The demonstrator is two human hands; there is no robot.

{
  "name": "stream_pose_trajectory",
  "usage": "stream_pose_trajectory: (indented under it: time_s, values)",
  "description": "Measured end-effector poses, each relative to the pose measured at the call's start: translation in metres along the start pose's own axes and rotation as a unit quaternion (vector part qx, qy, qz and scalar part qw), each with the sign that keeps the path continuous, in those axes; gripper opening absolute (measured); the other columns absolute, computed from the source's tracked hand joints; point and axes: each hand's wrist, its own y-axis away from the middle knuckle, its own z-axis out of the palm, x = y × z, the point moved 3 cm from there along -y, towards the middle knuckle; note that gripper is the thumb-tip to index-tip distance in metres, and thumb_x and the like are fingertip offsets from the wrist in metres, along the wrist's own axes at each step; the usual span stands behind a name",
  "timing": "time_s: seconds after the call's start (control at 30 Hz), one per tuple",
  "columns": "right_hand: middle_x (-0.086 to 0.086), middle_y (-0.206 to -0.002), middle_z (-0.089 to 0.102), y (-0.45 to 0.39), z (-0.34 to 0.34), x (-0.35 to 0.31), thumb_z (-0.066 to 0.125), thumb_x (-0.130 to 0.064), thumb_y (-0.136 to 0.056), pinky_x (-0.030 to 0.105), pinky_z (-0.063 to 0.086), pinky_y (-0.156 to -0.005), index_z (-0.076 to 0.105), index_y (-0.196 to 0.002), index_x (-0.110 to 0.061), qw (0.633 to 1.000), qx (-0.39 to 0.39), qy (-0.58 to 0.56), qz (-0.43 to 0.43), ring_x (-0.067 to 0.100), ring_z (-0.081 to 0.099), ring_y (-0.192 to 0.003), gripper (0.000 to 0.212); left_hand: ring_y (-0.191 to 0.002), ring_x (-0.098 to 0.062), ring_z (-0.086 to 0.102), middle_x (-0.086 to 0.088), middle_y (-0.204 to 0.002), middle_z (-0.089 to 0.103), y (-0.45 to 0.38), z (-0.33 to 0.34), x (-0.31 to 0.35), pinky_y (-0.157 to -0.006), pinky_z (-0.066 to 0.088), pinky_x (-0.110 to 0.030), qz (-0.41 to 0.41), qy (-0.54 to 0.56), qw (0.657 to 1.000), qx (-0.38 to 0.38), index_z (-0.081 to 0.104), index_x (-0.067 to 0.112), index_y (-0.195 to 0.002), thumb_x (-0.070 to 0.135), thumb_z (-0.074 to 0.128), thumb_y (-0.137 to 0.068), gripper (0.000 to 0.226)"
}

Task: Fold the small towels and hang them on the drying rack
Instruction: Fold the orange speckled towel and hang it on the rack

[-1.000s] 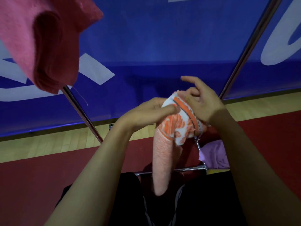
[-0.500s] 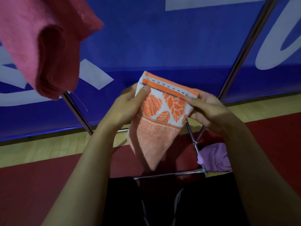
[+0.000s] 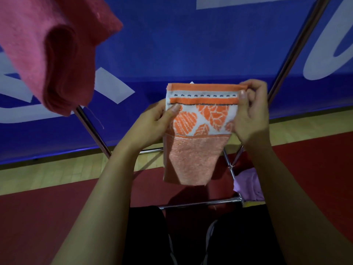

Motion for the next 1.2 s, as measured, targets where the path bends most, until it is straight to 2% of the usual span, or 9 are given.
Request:
stream_pose_trajectory:
  time_s: [0.13,0.23,0.3,0.43,0.53,0.67,0.77,0.9,1.2]
  values:
    - [-0.002,-0.076,0.065,-0.002,0.009,0.028,0.04,-0.049,-0.107,0.04,0.054,-0.059,0.047,-0.118,-0.02,0.98,-0.008,0.006,0.198,0.011,0.064,-0.059,0.032,-0.101,-0.008,0.075,0.009,-0.108,0.079,-0.002,0.009,0.001,-0.098,0.057,-0.041,-0.016,0.073,0.997,0.022,0.069,0.027,-0.118,0.047,0.047,-0.108,0.03]
    - [0.012,-0.101,0.075,0.014,0.031,0.036,0.033,-0.076,-0.093,0.036,0.062,-0.067,0.059,-0.135,-0.005,0.822,-0.22,-0.194,0.488,0.021,0.075,-0.08,0.086,-0.098,-0.019,0.078,0.0,-0.104,0.08,-0.006,0.008,-0.007,-0.096,0.06,-0.049,-0.094,0.152,0.98,0.082,0.071,0.025,-0.109,0.052,0.053,-0.105,0.033]
    - [0.009,-0.107,0.075,0.025,0.039,0.023,0.046,-0.066,-0.089,0.032,0.061,-0.069,0.06,-0.136,-0.01,0.777,-0.321,-0.235,0.488,0.02,0.075,-0.086,0.074,-0.1,-0.026,0.076,-0.008,-0.107,0.079,-0.009,0.0,-0.019,-0.097,0.058,-0.056,-0.157,0.219,0.955,0.12,0.072,0.016,-0.111,0.043,0.056,-0.106,0.032]
    - [0.001,-0.112,0.072,0.012,0.04,0.026,0.064,-0.02,-0.094,0.027,0.06,-0.077,0.04,-0.149,-0.02,0.812,-0.193,-0.356,0.421,0.008,0.072,-0.089,0.059,-0.097,-0.033,0.072,-0.017,-0.107,0.074,-0.009,-0.023,-0.045,-0.1,0.056,-0.056,-0.279,0.334,0.884,0.17,0.072,0.004,-0.118,0.046,0.059,-0.104,0.047]
    - [0.002,-0.128,0.068,0.023,0.05,0.028,0.065,-0.049,-0.091,0.033,0.052,-0.104,0.047,-0.149,-0.014,0.827,-0.291,-0.254,0.409,0.014,0.066,-0.115,0.07,-0.117,-0.04,0.069,-0.015,-0.127,0.072,-0.002,-0.019,-0.046,-0.098,0.057,-0.056,-0.284,0.257,0.923,0.03,0.059,0.017,-0.143,0.057,0.06,-0.099,0.06]
    - [0.013,-0.125,0.069,0.03,0.052,0.039,0.061,-0.028,-0.102,0.023,0.059,-0.079,0.058,-0.135,-0.005,0.877,-0.294,-0.113,0.364,0.021,0.07,-0.102,0.041,-0.106,-0.046,0.072,-0.025,-0.121,0.069,0.004,-0.01,-0.049,-0.089,0.06,-0.059,-0.278,0.162,0.947,-0.013,0.022,0.022,-0.16,0.012,0.072,-0.096,0.082]
    - [0.007,-0.118,0.074,0.018,0.043,0.037,0.068,-0.035,-0.097,0.039,0.058,-0.093,0.067,-0.126,-0.027,0.901,-0.289,-0.101,0.307,0.022,0.073,-0.105,0.03,-0.098,-0.037,0.073,-0.017,-0.121,0.068,0.001,-0.012,-0.048,-0.083,0.063,-0.053,-0.281,0.169,0.944,0.026,0.026,0.021,-0.158,0.014,0.066,-0.1,0.071]
    - [0.007,-0.112,0.075,0.017,0.035,0.026,0.065,-0.024,-0.101,0.026,0.058,-0.076,0.066,-0.128,-0.028,0.919,-0.312,-0.087,0.226,0.016,0.074,-0.095,0.028,-0.093,-0.031,0.077,-0.016,-0.107,0.071,0.0,-0.008,-0.047,-0.061,0.064,-0.034,-0.301,0.166,0.939,0.001,0.024,0.022,-0.158,0.025,0.07,-0.1,0.074]
    - [-0.004,-0.106,0.078,0.011,0.024,0.033,0.072,-0.026,-0.095,0.027,0.06,-0.087,0.063,-0.133,-0.025,0.916,-0.351,-0.006,0.194,0.01,0.075,-0.099,0.039,-0.108,-0.02,0.07,0.0,-0.118,0.071,-0.008,-0.01,-0.047,-0.085,0.063,-0.036,-0.181,0.02,0.982,-0.057,0.07,0.026,-0.125,0.035,0.068,-0.1,0.027]
